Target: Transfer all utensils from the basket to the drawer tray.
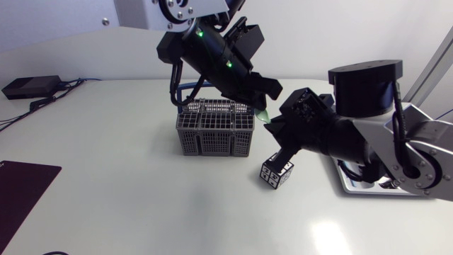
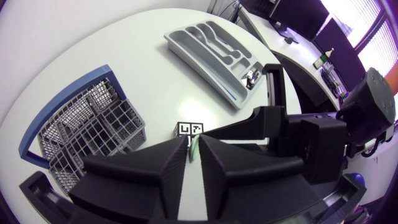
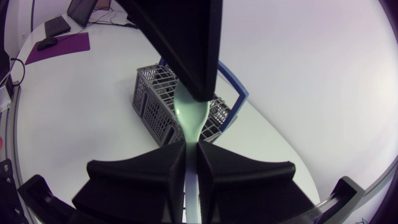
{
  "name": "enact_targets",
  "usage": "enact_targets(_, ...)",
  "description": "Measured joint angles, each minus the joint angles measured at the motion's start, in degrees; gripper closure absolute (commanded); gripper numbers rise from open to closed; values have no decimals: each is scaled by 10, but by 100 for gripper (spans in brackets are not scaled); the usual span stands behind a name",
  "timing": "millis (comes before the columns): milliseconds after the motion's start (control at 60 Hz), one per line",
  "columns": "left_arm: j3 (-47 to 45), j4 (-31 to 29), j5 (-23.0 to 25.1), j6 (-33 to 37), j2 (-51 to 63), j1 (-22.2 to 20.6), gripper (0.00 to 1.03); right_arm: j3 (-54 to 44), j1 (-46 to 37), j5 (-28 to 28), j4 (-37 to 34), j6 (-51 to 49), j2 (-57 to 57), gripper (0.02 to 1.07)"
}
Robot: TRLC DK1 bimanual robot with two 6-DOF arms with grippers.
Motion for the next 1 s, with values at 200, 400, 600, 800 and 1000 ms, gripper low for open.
enact_targets(200, 0, 21, 2, 0, -8, 11, 36, 0, 0, -25, -24, 0, 0, 101)
enact_targets(400, 0, 39, 2, 0, -45, 39, 6, -1, -35, -83, -68, -18, -9, 101)
enact_targets(600, -7, 52, -5, 1, -79, 70, 6, -1, -133, -171, -125, -71, -35, 101)
enact_targets(800, -65, 88, -23, 5, -131, 104, 5, -3, -270, -271, -205, -172, -45, 101)
enact_targets(1000, -111, 92, -52, 20, -156, 147, 5, -3, -410, -322, -280, -327, -38, 101)
